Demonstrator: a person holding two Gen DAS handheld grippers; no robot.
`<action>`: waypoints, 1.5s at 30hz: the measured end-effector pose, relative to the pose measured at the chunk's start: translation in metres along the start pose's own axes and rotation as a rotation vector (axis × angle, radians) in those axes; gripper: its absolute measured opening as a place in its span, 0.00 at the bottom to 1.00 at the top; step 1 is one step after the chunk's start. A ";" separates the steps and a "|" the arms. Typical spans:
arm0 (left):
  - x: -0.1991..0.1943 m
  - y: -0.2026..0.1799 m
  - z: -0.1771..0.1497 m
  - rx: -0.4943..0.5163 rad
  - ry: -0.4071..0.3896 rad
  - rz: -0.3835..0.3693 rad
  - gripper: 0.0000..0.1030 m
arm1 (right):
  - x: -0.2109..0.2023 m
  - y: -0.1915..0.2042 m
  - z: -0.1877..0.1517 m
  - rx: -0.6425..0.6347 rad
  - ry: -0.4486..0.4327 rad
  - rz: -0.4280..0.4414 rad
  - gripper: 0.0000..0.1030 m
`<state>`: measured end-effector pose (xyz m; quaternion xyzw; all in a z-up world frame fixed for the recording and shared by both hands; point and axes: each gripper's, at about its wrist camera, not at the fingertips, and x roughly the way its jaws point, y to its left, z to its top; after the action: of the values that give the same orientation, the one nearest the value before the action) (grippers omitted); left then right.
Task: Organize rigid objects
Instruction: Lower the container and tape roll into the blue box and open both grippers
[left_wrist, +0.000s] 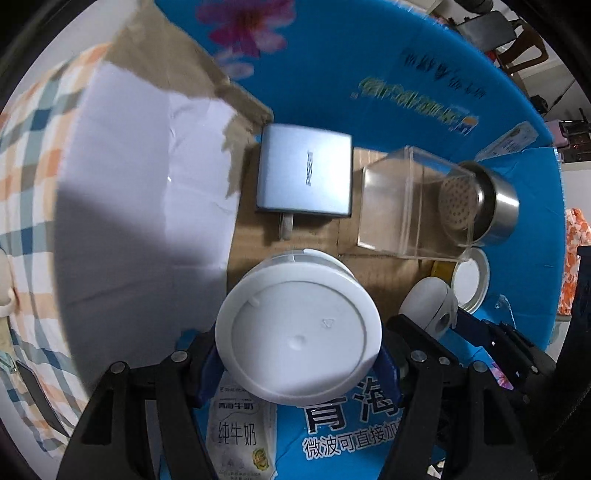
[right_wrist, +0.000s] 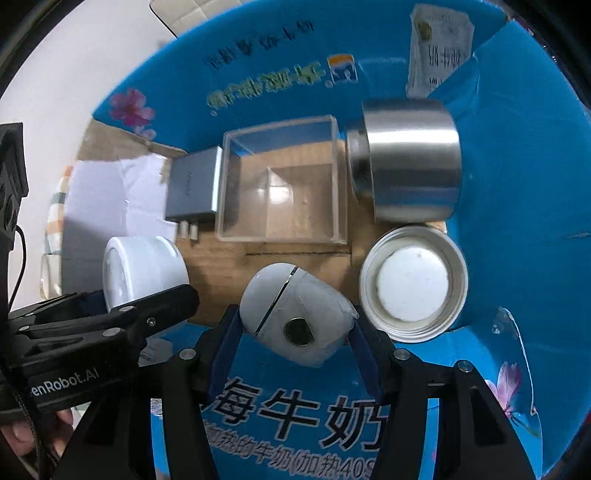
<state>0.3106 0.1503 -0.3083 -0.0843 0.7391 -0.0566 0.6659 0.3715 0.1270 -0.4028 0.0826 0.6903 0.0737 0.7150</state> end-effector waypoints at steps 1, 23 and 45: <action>0.004 0.001 0.000 -0.006 0.018 -0.007 0.64 | 0.004 0.000 0.000 0.001 0.013 -0.003 0.59; -0.012 -0.008 -0.026 -0.002 0.053 -0.001 1.00 | -0.007 -0.019 -0.009 -0.013 0.119 -0.060 0.91; -0.167 -0.063 -0.104 0.091 -0.380 0.143 1.00 | -0.207 -0.002 -0.089 -0.081 -0.169 -0.112 0.93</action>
<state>0.2270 0.1185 -0.1223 -0.0108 0.6008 -0.0256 0.7989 0.2746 0.0816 -0.2045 0.0208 0.6277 0.0541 0.7763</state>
